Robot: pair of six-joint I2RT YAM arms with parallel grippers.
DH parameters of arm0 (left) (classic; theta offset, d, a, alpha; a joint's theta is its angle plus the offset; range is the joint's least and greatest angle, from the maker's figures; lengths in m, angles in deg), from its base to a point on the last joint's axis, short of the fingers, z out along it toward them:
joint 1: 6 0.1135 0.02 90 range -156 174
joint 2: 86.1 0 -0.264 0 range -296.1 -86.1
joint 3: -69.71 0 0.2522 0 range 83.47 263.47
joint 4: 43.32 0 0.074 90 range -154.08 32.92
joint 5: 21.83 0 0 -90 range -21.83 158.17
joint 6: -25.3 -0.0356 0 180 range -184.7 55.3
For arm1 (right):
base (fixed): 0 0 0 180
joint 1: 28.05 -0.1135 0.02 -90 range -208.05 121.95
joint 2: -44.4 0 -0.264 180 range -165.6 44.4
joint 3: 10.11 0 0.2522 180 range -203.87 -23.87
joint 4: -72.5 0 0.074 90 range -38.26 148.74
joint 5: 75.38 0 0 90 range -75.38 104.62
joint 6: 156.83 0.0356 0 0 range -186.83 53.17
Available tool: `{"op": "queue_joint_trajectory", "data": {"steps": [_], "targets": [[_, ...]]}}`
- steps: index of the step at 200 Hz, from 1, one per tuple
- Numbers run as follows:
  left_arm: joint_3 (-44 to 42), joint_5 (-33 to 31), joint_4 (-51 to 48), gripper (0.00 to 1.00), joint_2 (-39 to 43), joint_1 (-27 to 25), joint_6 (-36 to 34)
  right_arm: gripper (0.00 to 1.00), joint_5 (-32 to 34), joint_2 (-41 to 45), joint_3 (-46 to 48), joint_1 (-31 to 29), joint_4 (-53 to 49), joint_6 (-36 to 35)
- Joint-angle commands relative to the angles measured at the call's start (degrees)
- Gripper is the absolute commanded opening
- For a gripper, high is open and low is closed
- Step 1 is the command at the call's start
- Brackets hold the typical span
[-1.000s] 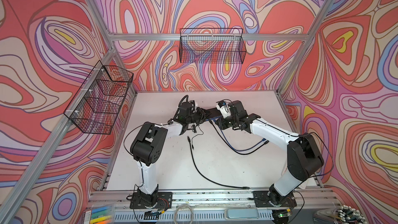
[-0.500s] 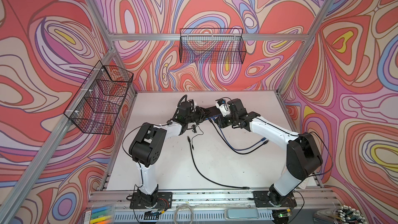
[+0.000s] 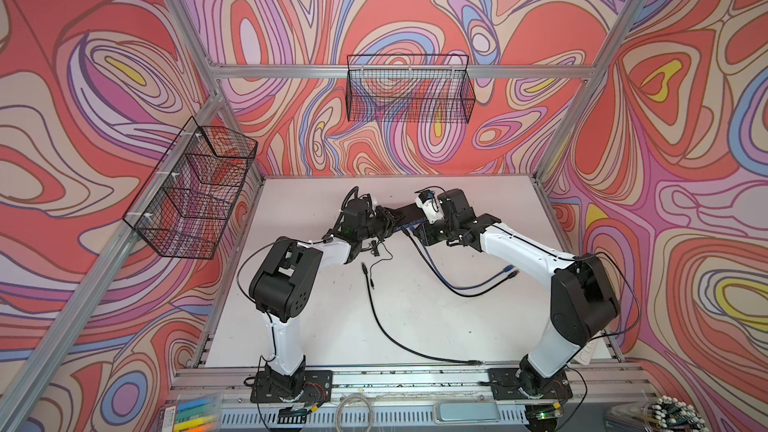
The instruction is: Insert the plug into the switch port
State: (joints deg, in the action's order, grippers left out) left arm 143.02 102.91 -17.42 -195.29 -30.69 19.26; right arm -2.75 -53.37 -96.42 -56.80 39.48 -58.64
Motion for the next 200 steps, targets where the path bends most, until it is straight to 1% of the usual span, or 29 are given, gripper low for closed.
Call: {"op": "queue_joint_trajectory", "data": {"steps": [1,35,39,53,80,102,134,150,200], "targets": [[0.7,24.1,4.1,0.05,1.9,-12.0,3.8,0.00,3.6,-3.4,-5.0,-0.1,24.3,0.1],[1.8,24.7,-3.6,0.05,2.3,-13.4,-1.4,0.00,4.3,-3.4,-7.0,-0.1,24.2,0.2],[2.0,24.8,-4.8,0.05,2.4,-13.4,-2.3,0.00,4.3,-4.9,-7.2,-0.1,24.2,0.2],[3.0,25.8,-8.5,0.05,2.5,-13.9,-5.1,0.00,3.9,-5.2,-7.3,-0.1,25.2,0.4],[4.5,27.4,-11.2,0.05,2.3,-14.9,-7.4,0.00,3.4,-5.2,-6.7,-0.1,27.5,0.4],[3.7,27.8,-8.8,0.05,2.3,-15.0,-5.7,0.00,3.7,-5.2,-6.4,-0.1,28.0,-0.1],[2.3,28.7,2.5,0.05,1.1,-15.1,1.4,0.00,4.2,-5.6,-6.5,-0.1,28.3,-0.2],[1.8,28.3,5.5,0.05,0.4,-15.1,3.6,0.00,4.5,-5.8,-6.6,-0.1,28.2,0.1],[4.7,26.6,2.7,0.05,-2.2,-14.5,1.7,0.00,5.5,-4.9,-3.7,-0.1,27.7,0.5]]}}
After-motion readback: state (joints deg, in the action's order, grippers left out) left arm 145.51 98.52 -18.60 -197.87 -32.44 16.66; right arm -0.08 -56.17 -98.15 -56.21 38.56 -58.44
